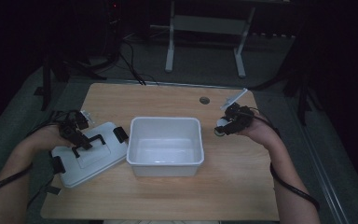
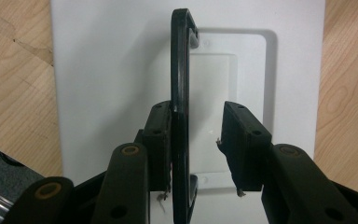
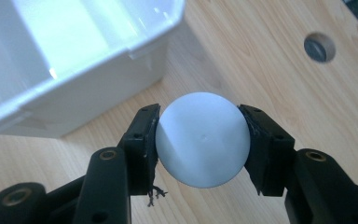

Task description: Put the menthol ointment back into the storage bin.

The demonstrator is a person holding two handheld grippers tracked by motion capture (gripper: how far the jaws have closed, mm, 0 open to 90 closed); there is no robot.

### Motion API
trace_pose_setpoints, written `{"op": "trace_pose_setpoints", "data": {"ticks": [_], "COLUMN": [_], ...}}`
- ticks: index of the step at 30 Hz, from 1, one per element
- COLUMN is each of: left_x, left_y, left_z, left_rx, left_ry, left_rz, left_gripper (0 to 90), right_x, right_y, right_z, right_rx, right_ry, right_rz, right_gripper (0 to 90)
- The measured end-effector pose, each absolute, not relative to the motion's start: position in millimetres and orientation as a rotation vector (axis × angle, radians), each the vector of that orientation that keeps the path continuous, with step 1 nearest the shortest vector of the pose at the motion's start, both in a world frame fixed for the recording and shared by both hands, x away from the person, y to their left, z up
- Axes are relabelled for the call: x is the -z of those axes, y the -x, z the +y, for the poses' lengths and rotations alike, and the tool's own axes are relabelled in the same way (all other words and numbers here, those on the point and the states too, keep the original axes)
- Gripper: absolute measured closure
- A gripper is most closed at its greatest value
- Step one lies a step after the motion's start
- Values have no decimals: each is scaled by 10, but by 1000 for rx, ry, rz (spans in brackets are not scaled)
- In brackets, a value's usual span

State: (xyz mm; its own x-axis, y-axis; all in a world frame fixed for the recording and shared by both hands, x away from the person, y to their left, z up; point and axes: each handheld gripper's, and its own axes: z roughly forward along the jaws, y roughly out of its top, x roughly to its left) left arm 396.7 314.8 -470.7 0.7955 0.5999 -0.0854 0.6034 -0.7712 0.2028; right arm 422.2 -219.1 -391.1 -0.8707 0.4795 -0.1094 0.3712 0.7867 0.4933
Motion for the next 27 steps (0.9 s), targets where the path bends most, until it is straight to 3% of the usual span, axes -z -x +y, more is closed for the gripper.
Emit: {"op": "trace_pose_setpoints", "data": {"ticks": [27], "left_x": [4725], "left_y": [-3967], "left_z": [3129], "left_rx": [34], "left_ry": [-2776], "left_rz": [936], "left_gripper": [633], "right_x": [3526], "right_y": [-4182], "right_z": [-1588], "right_rx": [-731], "right_ry": [-456], "right_rz": [2780], "right_gripper": [502]}}
